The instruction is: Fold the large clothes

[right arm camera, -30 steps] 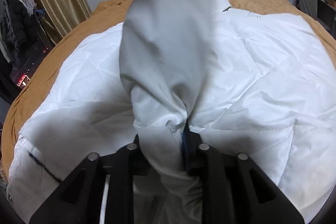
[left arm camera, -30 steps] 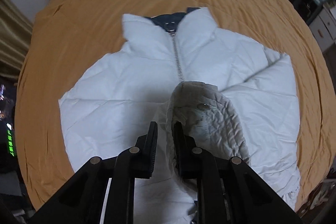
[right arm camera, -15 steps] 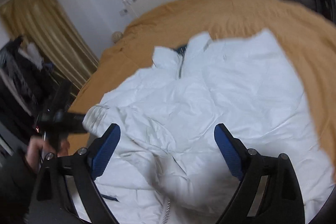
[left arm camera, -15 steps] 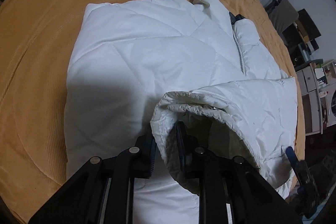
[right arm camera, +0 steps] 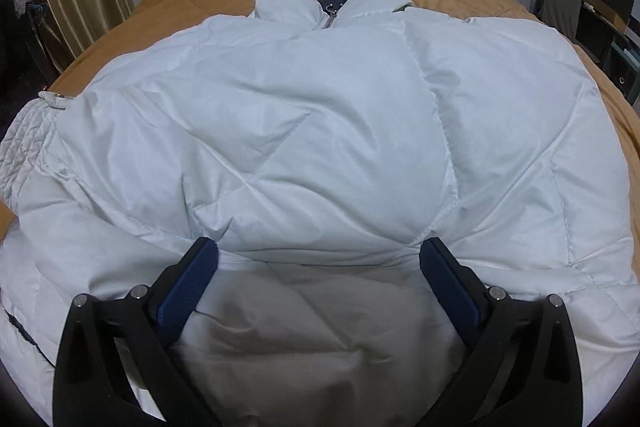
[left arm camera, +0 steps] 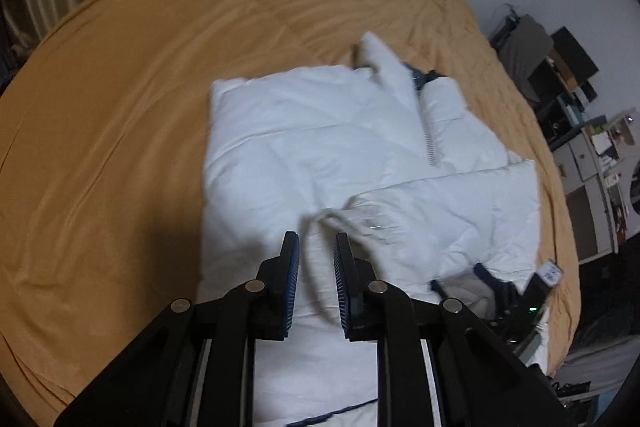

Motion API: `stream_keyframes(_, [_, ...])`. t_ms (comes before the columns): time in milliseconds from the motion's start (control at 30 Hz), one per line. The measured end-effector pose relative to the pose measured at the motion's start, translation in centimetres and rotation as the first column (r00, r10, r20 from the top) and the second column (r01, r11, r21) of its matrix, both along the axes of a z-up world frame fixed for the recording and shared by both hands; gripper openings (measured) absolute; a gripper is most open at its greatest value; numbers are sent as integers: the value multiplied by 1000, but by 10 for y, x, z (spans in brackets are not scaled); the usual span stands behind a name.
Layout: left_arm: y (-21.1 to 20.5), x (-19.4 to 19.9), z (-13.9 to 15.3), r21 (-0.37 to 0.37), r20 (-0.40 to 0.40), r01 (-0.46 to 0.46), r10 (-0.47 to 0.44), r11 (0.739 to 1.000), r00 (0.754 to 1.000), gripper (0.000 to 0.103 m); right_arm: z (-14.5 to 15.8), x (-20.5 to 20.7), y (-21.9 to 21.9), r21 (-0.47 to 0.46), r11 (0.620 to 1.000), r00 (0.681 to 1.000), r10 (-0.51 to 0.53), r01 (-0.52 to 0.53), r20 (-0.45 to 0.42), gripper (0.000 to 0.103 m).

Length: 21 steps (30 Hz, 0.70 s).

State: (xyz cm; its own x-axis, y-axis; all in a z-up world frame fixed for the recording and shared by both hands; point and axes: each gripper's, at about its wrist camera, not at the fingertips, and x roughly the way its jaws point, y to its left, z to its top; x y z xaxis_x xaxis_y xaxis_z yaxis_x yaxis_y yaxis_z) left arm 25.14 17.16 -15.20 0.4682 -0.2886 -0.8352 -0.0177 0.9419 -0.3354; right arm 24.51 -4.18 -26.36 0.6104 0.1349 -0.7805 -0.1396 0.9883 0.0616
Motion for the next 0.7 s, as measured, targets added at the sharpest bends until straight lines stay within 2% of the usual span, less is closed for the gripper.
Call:
stream_keyframes(100, [-52, 3, 14, -52, 62, 109, -106, 993, 993, 18, 1, -7, -2, 8, 1000, 1000, 2, -2, 6, 102])
stream_keyframes(167, [-80, 6, 4, -50, 62, 166, -163, 985, 985, 19, 1, -14, -3, 11, 1000, 1000, 3, -3, 10, 102])
stream_keyframes(233, [-95, 8, -17, 20, 36, 187, -187, 982, 982, 21, 2, -17, -4, 12, 1000, 1000, 5, -5, 12, 102])
stream_keyframes(267, [-99, 11, -39, 98, -9, 188, -188, 977, 982, 21, 2, -17, -5, 14, 1000, 1000, 5, -5, 14, 102])
stream_keyframes(333, [-89, 13, -76, 178, -62, 155, -147, 972, 987, 19, 3, -19, -5, 18, 1000, 1000, 9, -9, 16, 102])
stream_keyframes(400, [-67, 11, -105, 59, -51, 128, -125, 990, 991, 19, 5, -21, -7, 34, 999, 1000, 17, -18, 21, 102])
stream_keyframes(467, [-49, 10, -113, -64, -34, 85, -87, 994, 996, 19, 6, -25, -9, 42, 999, 999, 30, -31, 28, 102])
stream_keyframes(500, [-45, 10, -113, -85, -38, 74, -77, 994, 996, 19, 7, -27, -8, 36, 999, 999, 34, -36, 32, 102])
stream_keyframes(567, [-47, 11, -114, -69, -35, 76, -79, 995, 996, 19, 13, -32, -9, 23, 999, 999, 33, -34, 35, 102])
stream_keyframes(633, [-53, 9, -113, -17, -14, 88, -89, 996, 996, 18, 26, -38, -13, -1, 1000, 999, 14, -14, 39, 101])
stream_keyframes(700, [-61, 7, -115, 12, 1, 89, -89, 996, 996, 18, 48, -52, -23, -40, 999, 996, -3, 6, 85, 101])
